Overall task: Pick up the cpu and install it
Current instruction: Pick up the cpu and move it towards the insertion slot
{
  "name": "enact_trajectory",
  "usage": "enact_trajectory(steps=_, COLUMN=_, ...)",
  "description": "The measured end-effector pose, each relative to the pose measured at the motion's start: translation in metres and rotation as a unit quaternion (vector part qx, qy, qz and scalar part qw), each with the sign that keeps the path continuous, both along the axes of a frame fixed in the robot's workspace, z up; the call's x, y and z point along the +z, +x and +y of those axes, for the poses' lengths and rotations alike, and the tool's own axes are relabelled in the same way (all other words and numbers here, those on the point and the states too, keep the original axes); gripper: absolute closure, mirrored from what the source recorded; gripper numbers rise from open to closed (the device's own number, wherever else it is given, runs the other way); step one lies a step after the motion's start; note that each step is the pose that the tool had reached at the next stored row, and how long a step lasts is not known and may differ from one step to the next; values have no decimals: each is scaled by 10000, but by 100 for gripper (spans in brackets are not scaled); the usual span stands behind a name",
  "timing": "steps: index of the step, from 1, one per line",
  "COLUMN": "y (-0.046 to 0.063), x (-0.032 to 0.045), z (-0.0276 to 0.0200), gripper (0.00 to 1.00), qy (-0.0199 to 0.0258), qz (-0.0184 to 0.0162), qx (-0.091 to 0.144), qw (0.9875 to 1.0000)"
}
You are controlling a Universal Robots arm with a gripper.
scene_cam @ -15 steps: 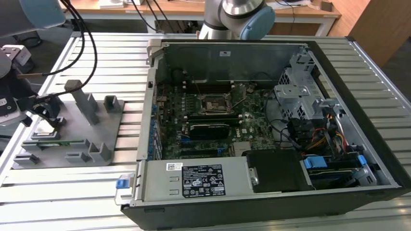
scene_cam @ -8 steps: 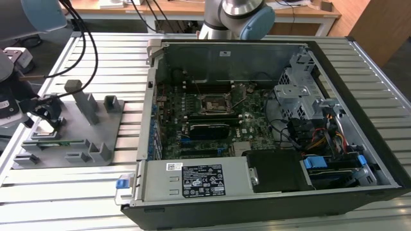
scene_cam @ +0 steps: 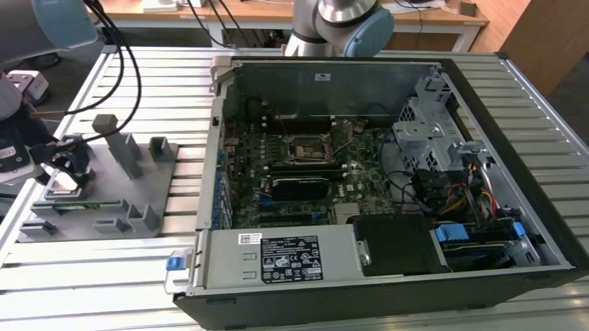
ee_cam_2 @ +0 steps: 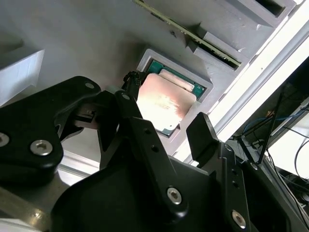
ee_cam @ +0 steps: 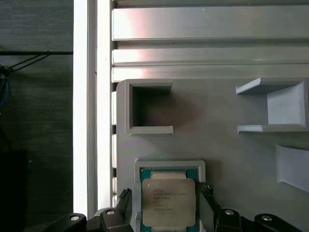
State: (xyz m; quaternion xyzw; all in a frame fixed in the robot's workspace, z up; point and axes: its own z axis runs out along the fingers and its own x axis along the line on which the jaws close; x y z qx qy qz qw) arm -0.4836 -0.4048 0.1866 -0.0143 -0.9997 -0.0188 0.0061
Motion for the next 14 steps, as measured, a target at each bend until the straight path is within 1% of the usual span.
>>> enact_trajectory(steps=8, y=0, x=-28, z=0, gripper=34, qy=0, qz=1, qx=5, qw=10000)
enact_trajectory(steps=10, y=0, x=-30, z=0, gripper=36, qy=0, qz=-1, qx=5, qw=10000)
enact_trajectory(steps=11, y=0, x=-29, z=0, gripper=42, qy=0, qz=-1, qx=5, qw=10000)
enact_trajectory(steps=14, y=0, x=-18, z=0, gripper=42, qy=-1, qz=0, qx=5, qw=10000)
